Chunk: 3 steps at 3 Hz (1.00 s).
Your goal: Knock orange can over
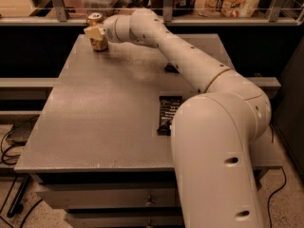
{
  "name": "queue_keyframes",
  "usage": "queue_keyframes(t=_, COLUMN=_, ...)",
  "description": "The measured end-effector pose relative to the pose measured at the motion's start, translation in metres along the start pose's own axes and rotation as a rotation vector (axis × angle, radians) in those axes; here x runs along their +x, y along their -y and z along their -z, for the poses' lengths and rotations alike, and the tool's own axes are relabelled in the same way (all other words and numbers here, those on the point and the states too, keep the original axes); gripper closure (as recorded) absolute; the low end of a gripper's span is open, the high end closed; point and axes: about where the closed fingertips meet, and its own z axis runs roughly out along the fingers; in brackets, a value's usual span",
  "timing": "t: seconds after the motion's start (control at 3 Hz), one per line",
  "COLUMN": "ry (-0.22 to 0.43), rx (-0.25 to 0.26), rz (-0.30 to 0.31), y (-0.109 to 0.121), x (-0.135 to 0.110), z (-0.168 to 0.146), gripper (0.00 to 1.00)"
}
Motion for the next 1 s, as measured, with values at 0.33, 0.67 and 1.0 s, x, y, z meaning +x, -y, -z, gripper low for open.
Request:
queue_keyframes(t=0.33, ry=-0.029, rx=-0.005, rz=0.049, y=-0.003, x=-0.007, z=0.014, gripper=0.85)
queue_keyframes(t=0.67, ry=-0.108, rx=-0.01, rz=0.131, y=-0.004, x=-0.017, z=0.046, gripper=1.0)
queue_keyframes(t=1.0, ry=-0.216, rx=-0.041, rz=0.206, y=-0.002, x=-0.022, z=0.082, gripper=1.0)
